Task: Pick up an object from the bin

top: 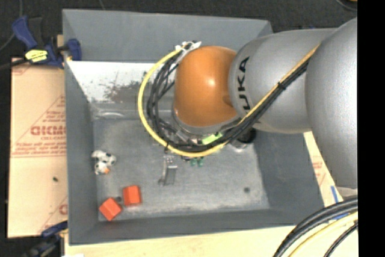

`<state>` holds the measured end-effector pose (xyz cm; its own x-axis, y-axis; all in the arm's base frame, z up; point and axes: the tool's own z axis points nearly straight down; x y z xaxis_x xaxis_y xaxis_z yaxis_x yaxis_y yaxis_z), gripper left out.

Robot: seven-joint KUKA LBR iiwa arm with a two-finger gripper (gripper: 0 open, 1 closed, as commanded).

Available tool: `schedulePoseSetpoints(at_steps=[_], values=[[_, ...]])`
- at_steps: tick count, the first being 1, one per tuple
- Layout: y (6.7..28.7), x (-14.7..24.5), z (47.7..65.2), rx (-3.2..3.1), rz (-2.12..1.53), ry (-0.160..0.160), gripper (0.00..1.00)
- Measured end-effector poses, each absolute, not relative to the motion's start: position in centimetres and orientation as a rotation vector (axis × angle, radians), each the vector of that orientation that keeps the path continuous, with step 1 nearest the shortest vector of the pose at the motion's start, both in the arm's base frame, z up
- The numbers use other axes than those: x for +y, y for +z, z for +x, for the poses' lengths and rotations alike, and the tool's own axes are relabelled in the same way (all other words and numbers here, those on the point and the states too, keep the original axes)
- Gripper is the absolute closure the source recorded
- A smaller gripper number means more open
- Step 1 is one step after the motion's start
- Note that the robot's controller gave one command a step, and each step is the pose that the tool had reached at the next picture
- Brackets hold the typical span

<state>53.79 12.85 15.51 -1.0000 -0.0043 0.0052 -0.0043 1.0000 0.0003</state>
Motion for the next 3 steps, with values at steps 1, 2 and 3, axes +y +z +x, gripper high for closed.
schedulePoseSetpoints(at_steps=[1,2,3], values=[[16.0,12.8,54.0,-3.144,-0.002,-0.003,0.0],[8.1,17.4,51.2,-3.104,0.471,-0.002,0.0],[15.9,19.3,51.5,-3.07,0.711,-0.004,0.0]])
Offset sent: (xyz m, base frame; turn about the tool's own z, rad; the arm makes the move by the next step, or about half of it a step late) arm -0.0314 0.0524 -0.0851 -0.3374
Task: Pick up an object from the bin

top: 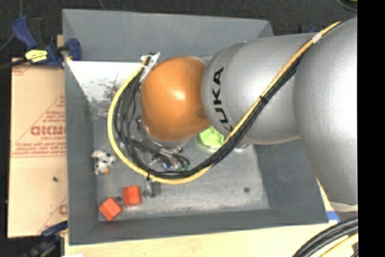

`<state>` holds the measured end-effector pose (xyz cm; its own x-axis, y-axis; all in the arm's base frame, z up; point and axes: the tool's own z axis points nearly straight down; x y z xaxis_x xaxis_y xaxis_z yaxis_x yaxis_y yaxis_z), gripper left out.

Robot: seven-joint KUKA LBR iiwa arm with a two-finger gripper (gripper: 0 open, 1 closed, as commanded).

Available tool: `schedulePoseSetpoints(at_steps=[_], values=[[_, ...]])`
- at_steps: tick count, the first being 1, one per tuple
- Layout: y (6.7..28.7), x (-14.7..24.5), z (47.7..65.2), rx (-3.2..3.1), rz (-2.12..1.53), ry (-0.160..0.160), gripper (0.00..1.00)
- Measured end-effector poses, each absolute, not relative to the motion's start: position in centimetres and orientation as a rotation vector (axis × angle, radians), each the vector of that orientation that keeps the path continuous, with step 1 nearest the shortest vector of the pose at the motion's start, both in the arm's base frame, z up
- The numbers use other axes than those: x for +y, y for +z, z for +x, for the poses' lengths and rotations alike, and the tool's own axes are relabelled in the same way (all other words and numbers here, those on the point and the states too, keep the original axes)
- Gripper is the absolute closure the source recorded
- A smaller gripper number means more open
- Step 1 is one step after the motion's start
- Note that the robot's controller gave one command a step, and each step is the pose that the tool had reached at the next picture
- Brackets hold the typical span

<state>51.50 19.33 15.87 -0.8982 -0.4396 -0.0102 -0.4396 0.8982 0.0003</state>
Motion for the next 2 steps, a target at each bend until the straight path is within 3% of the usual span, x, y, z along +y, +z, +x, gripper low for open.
schedulePoseSetpoints(at_steps=[1,2], values=[[10.0,18.3,47.9,3.08,-0.615,0.004,0.0],[7.3,19.4,48.3,3.039,-0.69,0.006,0.0]])
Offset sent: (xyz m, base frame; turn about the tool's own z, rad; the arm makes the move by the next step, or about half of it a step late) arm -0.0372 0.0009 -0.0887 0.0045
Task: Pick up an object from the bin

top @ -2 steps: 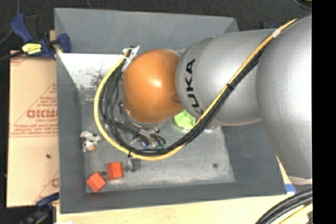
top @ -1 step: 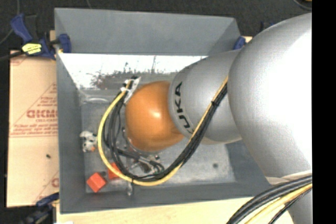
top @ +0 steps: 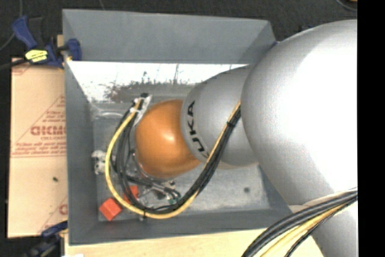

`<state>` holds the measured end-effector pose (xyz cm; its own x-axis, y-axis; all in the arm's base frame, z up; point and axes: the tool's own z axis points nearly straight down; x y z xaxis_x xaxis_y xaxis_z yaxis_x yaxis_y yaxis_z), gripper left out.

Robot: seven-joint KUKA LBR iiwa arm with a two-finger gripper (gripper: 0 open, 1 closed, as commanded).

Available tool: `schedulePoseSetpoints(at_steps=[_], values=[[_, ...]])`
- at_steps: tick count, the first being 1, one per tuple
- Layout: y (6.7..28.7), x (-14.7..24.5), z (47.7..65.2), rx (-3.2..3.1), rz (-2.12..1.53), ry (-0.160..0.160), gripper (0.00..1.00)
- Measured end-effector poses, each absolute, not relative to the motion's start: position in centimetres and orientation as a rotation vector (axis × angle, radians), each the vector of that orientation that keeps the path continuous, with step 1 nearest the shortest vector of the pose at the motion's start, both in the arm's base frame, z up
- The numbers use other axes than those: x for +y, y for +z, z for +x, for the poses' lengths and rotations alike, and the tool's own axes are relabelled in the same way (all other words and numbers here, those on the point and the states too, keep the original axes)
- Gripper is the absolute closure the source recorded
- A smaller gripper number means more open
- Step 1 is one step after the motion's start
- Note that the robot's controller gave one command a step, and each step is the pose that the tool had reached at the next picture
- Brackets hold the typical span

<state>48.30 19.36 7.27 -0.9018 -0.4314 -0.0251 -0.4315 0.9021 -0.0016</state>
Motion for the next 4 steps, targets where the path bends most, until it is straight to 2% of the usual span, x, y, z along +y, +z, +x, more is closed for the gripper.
schedulePoseSetpoints(at_steps=[1,3,4], values=[[7.2,17.0,47.7,3.081,-0.554,0.007,1.0],[7.5,17.0,47.6,3.081,-0.553,0.007,1.0],[9.1,16.9,47.3,3.091,-0.555,0.004,1.0]])
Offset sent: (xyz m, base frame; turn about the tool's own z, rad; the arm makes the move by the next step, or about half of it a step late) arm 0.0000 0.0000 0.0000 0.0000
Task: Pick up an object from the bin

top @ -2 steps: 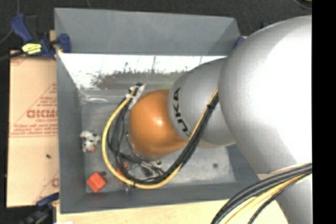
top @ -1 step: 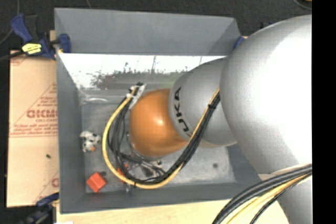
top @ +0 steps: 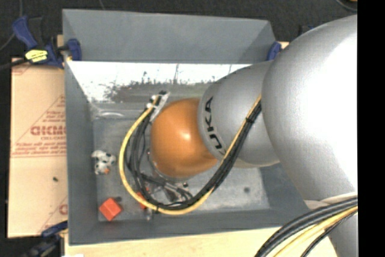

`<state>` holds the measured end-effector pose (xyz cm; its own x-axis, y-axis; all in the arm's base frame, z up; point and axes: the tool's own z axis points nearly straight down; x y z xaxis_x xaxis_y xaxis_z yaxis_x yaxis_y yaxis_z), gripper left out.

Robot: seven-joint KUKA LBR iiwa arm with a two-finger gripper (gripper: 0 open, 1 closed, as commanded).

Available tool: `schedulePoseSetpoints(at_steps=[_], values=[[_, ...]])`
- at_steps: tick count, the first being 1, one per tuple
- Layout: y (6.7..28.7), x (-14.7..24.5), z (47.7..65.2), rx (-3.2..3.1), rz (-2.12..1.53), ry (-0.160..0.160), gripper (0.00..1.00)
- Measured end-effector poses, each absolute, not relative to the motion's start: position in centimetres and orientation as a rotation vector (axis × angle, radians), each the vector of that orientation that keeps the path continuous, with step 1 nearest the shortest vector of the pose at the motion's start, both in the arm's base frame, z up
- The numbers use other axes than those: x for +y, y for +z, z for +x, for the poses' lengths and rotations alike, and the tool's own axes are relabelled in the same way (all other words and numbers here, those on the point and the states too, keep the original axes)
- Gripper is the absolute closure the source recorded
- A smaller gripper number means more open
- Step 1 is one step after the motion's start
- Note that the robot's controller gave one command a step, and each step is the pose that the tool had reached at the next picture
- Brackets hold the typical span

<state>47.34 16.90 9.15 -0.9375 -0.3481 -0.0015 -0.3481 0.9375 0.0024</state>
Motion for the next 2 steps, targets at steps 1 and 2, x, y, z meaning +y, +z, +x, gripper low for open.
schedulePoseSetpoints(at_steps=[1,2], values=[[11.0,16.9,47.4,3.088,-0.554,0.005,1.0],[12.2,16.9,47.5,3.085,-0.553,0.005,1.0]])
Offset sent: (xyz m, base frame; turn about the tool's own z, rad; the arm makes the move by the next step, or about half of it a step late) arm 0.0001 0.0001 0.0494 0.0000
